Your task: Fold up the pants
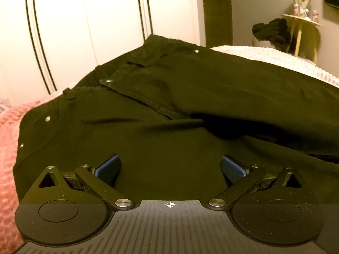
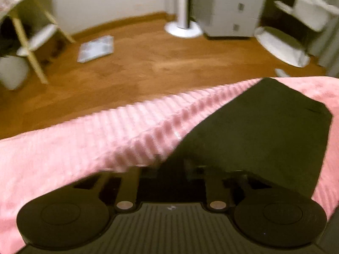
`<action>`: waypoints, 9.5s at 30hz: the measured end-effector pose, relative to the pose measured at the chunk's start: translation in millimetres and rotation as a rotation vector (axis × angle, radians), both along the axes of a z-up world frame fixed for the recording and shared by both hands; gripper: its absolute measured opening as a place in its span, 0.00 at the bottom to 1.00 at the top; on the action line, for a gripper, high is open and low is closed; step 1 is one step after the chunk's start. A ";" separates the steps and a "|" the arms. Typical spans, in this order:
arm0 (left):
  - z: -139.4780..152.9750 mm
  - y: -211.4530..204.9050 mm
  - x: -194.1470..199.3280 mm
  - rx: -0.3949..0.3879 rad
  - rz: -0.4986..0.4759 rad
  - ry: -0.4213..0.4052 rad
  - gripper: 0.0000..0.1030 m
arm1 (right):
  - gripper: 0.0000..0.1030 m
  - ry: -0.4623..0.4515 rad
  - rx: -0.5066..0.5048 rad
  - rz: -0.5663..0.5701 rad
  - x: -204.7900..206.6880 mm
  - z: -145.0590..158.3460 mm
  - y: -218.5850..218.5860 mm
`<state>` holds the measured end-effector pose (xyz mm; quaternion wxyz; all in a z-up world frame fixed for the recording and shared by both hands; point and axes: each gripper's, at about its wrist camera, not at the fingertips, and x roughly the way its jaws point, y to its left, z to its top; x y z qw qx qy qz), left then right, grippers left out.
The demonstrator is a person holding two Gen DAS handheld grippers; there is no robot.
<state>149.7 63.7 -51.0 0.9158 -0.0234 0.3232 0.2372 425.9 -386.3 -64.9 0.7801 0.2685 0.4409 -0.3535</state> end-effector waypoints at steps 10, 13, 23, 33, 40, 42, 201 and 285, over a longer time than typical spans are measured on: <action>6.1 3.3 -6.5 -0.012 -0.013 -0.003 1.00 | 0.01 -0.384 -0.057 0.191 -274.4 4.9 48.9; 10.9 3.1 -13.3 -0.046 -0.042 -0.012 1.00 | 0.00 -0.271 -0.217 0.110 -329.2 -29.9 67.5; 33.2 8.6 -34.4 -0.259 -0.155 -0.072 1.00 | 0.72 -0.327 -0.535 0.347 -295.0 5.1 70.1; 38.7 -0.5 -41.3 -0.227 -0.250 -0.077 1.00 | 0.06 -0.167 -0.626 0.356 -245.9 -32.6 49.9; 75.6 10.5 -19.5 -0.264 -0.231 -0.222 1.00 | 0.06 -0.604 -0.023 -0.171 -377.6 -17.5 -17.3; 79.6 16.3 6.4 -0.314 -0.238 -0.219 1.00 | 0.08 -0.576 -0.007 -0.181 -384.5 -37.5 -15.8; 5.2 -44.6 -32.2 -0.129 -0.301 -0.039 0.94 | 0.44 -0.397 -0.199 0.053 -481.0 -7.7 -135.2; 28.2 -5.2 -84.0 -0.499 -0.557 -0.029 0.94 | 0.59 -0.513 0.123 0.830 -442.4 -0.9 171.3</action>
